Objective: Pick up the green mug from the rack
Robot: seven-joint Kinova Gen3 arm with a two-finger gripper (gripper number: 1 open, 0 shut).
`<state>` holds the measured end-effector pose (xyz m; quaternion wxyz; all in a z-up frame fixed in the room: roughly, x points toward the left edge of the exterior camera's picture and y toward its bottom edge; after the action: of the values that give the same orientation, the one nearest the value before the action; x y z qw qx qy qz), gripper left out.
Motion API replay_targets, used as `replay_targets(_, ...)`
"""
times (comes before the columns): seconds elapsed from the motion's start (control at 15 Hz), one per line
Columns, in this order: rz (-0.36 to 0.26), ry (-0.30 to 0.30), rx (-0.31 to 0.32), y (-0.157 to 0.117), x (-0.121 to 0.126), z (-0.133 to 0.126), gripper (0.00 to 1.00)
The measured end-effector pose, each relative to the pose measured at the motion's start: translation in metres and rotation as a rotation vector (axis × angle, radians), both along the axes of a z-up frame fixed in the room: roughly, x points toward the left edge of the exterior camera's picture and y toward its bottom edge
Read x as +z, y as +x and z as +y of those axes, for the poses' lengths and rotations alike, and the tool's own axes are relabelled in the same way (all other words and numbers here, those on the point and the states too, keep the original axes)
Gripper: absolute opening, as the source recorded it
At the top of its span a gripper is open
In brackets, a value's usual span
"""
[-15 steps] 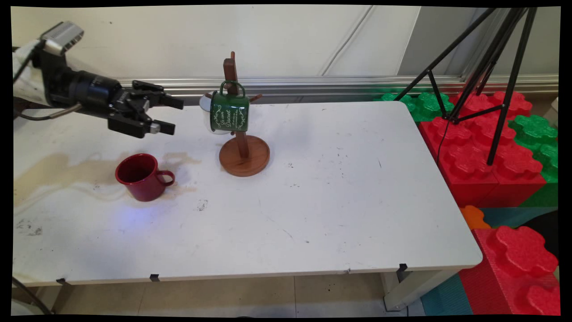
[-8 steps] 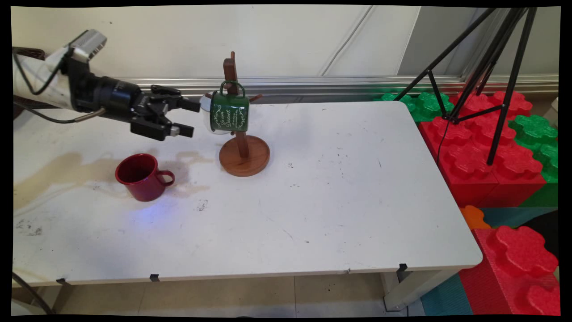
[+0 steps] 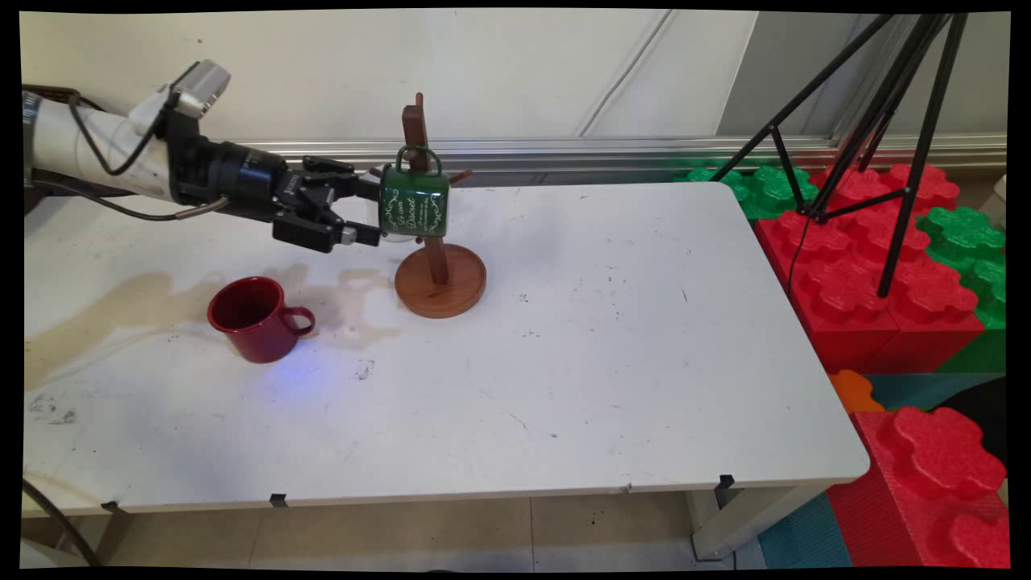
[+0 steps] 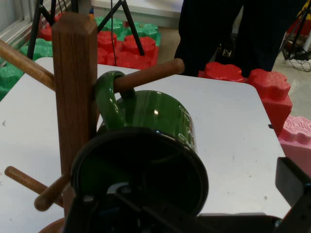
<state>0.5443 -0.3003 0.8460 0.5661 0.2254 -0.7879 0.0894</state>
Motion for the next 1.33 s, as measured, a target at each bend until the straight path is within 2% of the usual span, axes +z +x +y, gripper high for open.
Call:
replay_targets(0.87,0.005,0.012,0.011,-0.015,-0.015,-0.019,1.00)
replay_targets(0.93,0.006,0.013,0.008,-0.016,-0.015,-0.019,0.00)
replay_targets(1.33,0.015,0.016,-0.008,-0.019,-0.016,-0.020,0.00)
